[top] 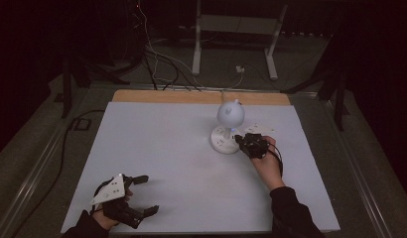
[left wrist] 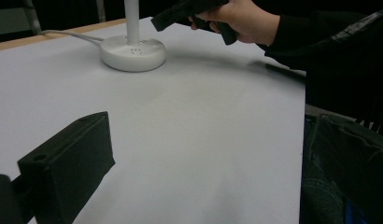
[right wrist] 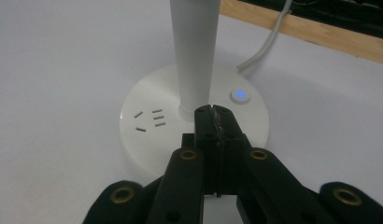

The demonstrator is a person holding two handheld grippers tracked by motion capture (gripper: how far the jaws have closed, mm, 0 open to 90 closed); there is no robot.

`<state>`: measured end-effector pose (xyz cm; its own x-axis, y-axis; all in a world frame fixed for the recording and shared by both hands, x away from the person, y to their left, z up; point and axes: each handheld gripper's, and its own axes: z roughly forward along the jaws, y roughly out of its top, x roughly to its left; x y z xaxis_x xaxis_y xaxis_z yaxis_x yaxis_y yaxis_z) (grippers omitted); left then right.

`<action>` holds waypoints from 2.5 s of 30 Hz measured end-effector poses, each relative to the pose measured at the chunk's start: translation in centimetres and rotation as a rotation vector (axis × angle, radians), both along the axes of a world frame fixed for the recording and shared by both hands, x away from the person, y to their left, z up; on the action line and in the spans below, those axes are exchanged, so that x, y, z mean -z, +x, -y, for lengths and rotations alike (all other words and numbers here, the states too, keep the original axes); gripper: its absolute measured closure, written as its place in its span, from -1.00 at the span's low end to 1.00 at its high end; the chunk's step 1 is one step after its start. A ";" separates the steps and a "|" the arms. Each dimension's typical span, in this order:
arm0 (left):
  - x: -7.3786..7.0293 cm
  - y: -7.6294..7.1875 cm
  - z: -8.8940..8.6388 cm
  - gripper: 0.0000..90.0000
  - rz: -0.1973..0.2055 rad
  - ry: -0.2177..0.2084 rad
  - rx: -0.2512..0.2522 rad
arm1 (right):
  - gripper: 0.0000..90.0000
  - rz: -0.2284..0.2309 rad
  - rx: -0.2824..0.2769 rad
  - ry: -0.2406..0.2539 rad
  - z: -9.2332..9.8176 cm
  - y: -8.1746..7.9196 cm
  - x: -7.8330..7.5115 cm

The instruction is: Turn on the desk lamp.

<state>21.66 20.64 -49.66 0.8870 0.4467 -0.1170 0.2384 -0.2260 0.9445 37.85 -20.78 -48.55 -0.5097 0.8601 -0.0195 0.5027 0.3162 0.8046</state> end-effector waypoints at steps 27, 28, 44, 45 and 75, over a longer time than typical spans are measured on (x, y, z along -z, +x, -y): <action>0.0 0.0 0.0 -0.99 -0.002 0.001 0.002 | 1.00 -0.046 0.003 -0.025 -0.9 0.6 1.7; 0.0 0.0 0.0 -1.00 -0.003 0.001 0.002 | 1.00 -0.045 0.003 -0.026 -0.9 0.6 1.7; 0.0 0.0 0.0 -0.99 -0.003 0.004 0.003 | 1.00 -0.034 0.014 -0.016 -0.9 0.4 1.9; 0.0 0.0 0.0 -0.99 -0.002 0.003 0.005 | 1.00 -0.031 0.014 -0.022 -1.0 0.4 1.9; 0.0 0.0 0.0 -0.99 -0.002 -0.003 0.004 | -1.00 0.031 -0.119 0.078 -0.5 -1.4 -0.5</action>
<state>21.68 20.64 -49.66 0.8888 0.4424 -0.1199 0.2389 -0.2239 0.9449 36.48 -20.29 -48.09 -0.6086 0.7929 0.0283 0.4402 0.3078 0.8435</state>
